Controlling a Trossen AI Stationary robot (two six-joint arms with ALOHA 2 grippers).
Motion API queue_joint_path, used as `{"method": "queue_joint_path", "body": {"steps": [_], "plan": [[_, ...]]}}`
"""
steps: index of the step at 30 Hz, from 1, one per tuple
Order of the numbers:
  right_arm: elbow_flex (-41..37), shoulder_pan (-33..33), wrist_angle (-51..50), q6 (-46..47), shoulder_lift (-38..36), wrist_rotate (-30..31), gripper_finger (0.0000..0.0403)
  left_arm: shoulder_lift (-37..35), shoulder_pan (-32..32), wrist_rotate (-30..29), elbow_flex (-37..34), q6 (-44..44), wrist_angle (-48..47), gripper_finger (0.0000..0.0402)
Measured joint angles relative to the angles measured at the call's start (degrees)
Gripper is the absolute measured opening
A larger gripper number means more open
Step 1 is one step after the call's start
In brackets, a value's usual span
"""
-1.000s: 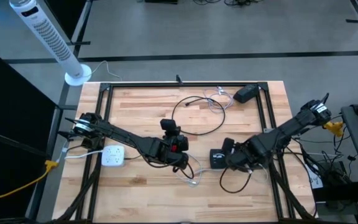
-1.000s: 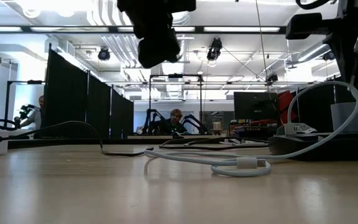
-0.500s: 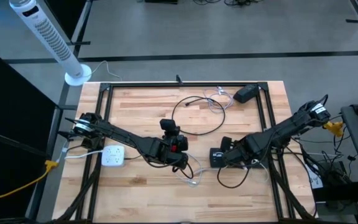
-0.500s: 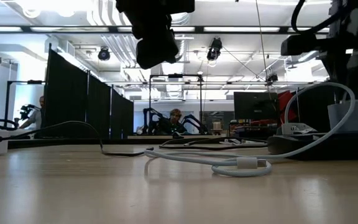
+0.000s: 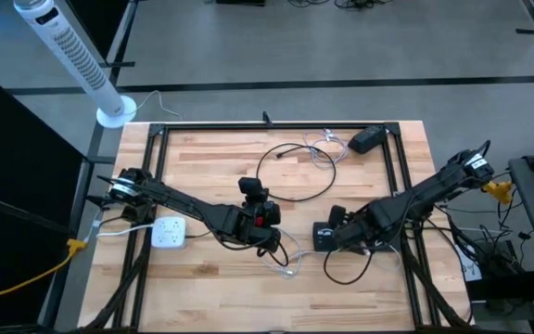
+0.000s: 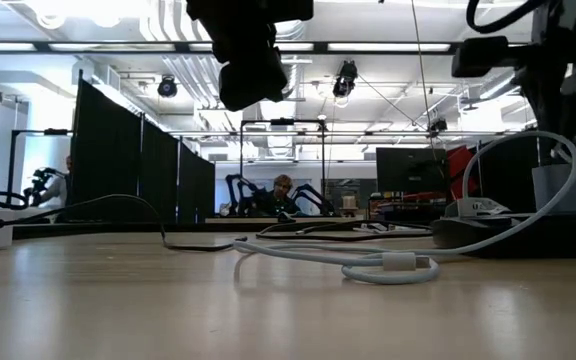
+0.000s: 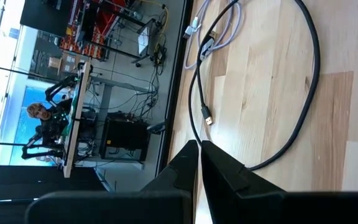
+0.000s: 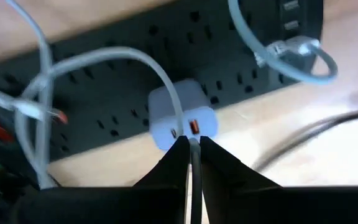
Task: Insert USB
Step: Insert the bottom white charger cable into the charger adapter on the bottom black outlet extension
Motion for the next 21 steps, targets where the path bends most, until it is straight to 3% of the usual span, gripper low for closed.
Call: {"method": "queue_joint_path", "body": {"steps": [3, 6, 10, 15, 18, 21], "plan": [[-0.06, 0.02, -0.07, 0.88, -0.04, -4.07, 0.0011, 0.00, 0.00, 0.00, 0.00, 0.00, 0.00, 0.0008], [-0.46, 0.00, -0.50, 0.47, -0.10, -4.12, 0.0011, 0.00, 0.00, 0.72, 0.00, -0.35, 0.00, 0.0008], [-0.24, 0.10, 0.67, 1.49, -1.58, -3.89, 0.0011, 0.00, 0.13, 7.08, -0.21, 0.17, 0.83, 0.0008], [0.53, 2.94, 8.95, 3.41, -7.96, 0.56, 0.0011, -0.17, 0.27, 13.76, -4.77, 9.79, 15.23, 0.0008], [0.50, 5.81, 16.94, 0.98, -12.26, 6.42, 0.0011, -0.92, 0.93, 22.70, -8.29, 15.99, 27.88, 0.0008], [0.25, 8.57, 23.46, -3.49, -15.07, 12.20, 0.0011, -1.92, 2.29, 36.74, -11.98, 19.56, 41.55, 0.0008]]}}
